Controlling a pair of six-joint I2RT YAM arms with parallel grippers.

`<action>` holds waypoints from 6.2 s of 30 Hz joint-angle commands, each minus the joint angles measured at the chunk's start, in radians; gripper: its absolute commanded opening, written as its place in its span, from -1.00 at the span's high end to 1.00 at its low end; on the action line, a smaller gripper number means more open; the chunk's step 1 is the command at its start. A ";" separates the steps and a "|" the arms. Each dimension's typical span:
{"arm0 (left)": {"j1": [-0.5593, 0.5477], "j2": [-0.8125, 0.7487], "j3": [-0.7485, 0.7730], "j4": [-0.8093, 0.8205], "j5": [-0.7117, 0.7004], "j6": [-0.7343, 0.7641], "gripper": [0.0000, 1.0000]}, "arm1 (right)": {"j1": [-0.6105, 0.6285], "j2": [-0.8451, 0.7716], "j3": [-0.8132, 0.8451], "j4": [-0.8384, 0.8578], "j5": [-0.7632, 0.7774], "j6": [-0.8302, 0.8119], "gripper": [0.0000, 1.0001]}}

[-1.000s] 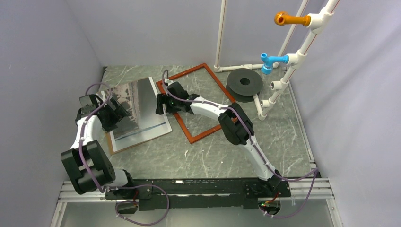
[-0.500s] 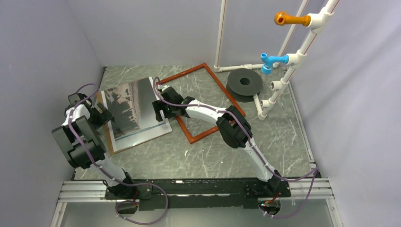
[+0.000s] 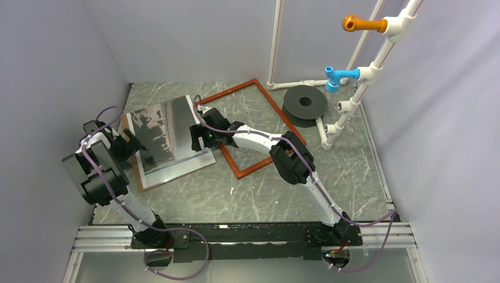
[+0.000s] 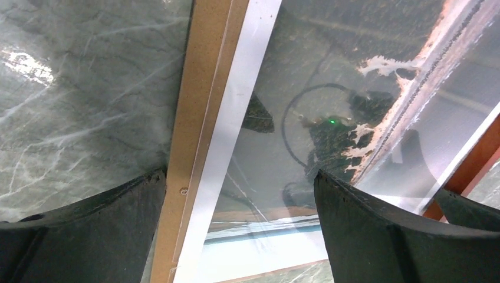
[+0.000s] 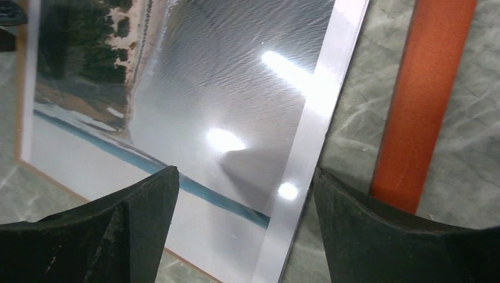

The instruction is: Take the photo out of the frame

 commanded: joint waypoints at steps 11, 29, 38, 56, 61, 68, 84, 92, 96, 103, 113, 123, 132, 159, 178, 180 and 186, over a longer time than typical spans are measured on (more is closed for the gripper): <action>-0.005 0.039 -0.046 0.037 0.149 -0.009 -0.99 | -0.007 -0.167 -0.241 0.328 -0.261 0.215 -0.66; -0.023 -0.292 -0.049 -0.050 -0.085 -0.069 -0.99 | -0.058 -0.242 -0.389 0.458 -0.340 0.341 -0.57; -0.186 -0.498 -0.166 -0.015 0.117 -0.147 -0.99 | -0.084 -0.241 -0.404 0.454 -0.347 0.340 -0.62; -0.451 -0.983 -0.830 0.518 0.392 -0.834 -0.99 | -0.079 -0.366 -0.557 0.401 -0.304 0.376 -0.40; -0.589 -1.033 -0.964 0.700 0.214 -1.060 -0.99 | -0.029 -0.476 -0.670 0.361 -0.202 0.327 -0.39; -0.715 -0.998 -1.024 0.833 -0.021 -1.175 -0.99 | -0.019 -0.554 -0.775 0.372 -0.143 0.309 -0.37; -0.780 -0.901 -1.043 0.811 -0.192 -1.301 -0.99 | -0.016 -0.536 -0.769 0.350 -0.112 0.290 -0.36; -0.780 -0.805 -1.098 0.975 -0.211 -1.307 -0.88 | -0.021 -0.546 -0.765 0.341 -0.135 0.247 -0.40; -0.780 -0.876 -1.091 0.935 -0.257 -1.276 -0.79 | -0.039 -0.538 -0.776 0.378 -0.192 0.266 -0.42; -0.780 -0.967 -1.075 0.888 -0.279 -1.249 -0.72 | -0.075 -0.501 -0.780 0.447 -0.282 0.325 -0.43; -0.780 -1.005 -1.062 0.846 -0.270 -1.226 -0.70 | -0.081 -0.445 -0.731 0.399 -0.312 0.317 -0.13; -0.779 -1.081 -0.976 0.734 -0.290 -1.091 -0.83 | -0.083 -0.332 -0.598 0.327 -0.354 0.271 0.07; -0.583 -0.863 -0.622 0.412 -0.025 -0.535 -0.99 | -0.081 -0.177 -0.395 0.268 -0.266 0.282 -0.17; -0.722 -0.812 -0.379 0.033 -0.162 -0.165 -0.60 | -0.097 -0.177 -0.489 0.683 -0.552 0.622 -0.02; -0.922 -0.712 -0.313 -0.037 -0.308 -0.082 -0.64 | -0.099 -0.138 -0.492 0.835 -0.593 0.810 0.11; -0.960 -0.706 -0.316 -0.033 -0.319 -0.068 -0.70 | -0.100 -0.136 -0.491 0.829 -0.591 0.814 0.11; -1.076 -0.692 -0.305 -0.038 -0.504 -0.033 -0.71 | -0.099 -0.132 -0.490 0.828 -0.594 0.821 0.11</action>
